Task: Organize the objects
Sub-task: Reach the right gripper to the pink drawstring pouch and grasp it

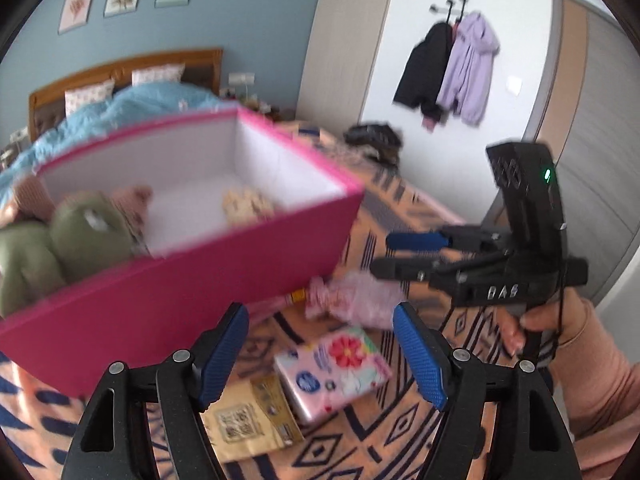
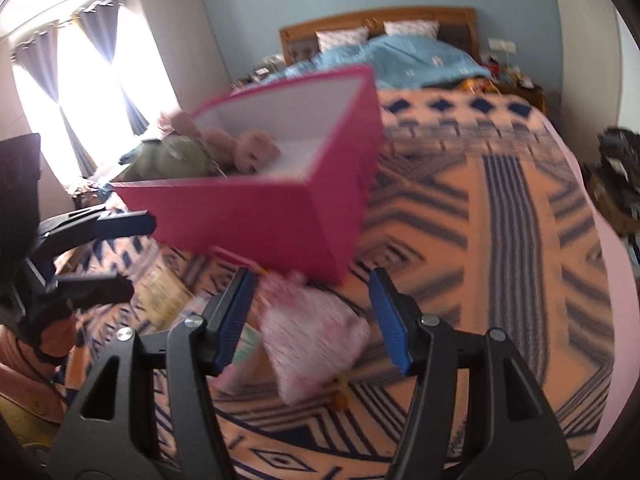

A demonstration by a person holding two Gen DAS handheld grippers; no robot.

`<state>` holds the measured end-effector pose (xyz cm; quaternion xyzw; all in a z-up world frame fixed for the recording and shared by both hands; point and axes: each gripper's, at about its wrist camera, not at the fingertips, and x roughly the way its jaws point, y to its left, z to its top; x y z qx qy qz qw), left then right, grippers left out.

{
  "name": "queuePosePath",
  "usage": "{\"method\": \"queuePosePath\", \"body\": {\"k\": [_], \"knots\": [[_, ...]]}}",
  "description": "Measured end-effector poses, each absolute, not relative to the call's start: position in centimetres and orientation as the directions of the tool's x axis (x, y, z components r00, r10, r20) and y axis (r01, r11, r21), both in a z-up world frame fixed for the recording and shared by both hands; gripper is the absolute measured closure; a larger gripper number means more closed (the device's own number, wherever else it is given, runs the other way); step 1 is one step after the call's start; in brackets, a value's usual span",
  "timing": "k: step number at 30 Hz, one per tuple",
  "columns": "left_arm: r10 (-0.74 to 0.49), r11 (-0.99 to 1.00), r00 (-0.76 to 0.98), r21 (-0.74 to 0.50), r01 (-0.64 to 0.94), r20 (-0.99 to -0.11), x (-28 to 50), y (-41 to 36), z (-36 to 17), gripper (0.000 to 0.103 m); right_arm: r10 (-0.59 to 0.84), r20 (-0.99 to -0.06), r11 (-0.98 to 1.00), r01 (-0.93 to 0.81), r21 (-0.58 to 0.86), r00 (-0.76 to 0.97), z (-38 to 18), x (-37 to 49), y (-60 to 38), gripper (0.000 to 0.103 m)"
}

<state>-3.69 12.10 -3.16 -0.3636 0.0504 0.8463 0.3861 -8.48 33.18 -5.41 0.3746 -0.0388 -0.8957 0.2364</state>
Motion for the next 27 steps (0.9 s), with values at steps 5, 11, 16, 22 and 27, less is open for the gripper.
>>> {"method": "queuePosePath", "body": {"k": [5, 11, 16, 22, 27], "knots": [[0.568, -0.708, -0.398, -0.181, -0.683, -0.720, -4.2, 13.7, -6.0, 0.027, -0.457, -0.673, -0.886, 0.364, 0.286, -0.582, -7.1, -9.4, 34.0, 0.042], [0.514, -0.716, -0.381, -0.140, -0.684, -0.768, -4.7, 14.7, -7.6, 0.027, -0.487, -0.699, -0.869, 0.370, 0.328, -0.524, -8.4, -9.9, 33.8, 0.043], [0.514, -0.720, -0.374, -0.151, -0.677, -0.772, -4.5, 13.5, -7.7, 0.027, -0.521, -0.697, -0.847, 0.397, 0.352, -0.494, -8.8, -8.6, 33.5, 0.052], [0.492, -0.760, -0.388, -0.168, -0.627, -0.779, -4.8, 10.9, -7.8, 0.027, -0.555, -0.693, -0.829, 0.377, 0.414, -0.460, -9.2, -6.6, 33.5, 0.055], [0.463, -0.806, -0.415, -0.177, -0.564, -0.783, -5.4, 9.2, -7.7, 0.027, -0.590, -0.695, -0.800, 0.414, 0.435, -0.410, -9.1, -4.6, 32.1, 0.055]]}}
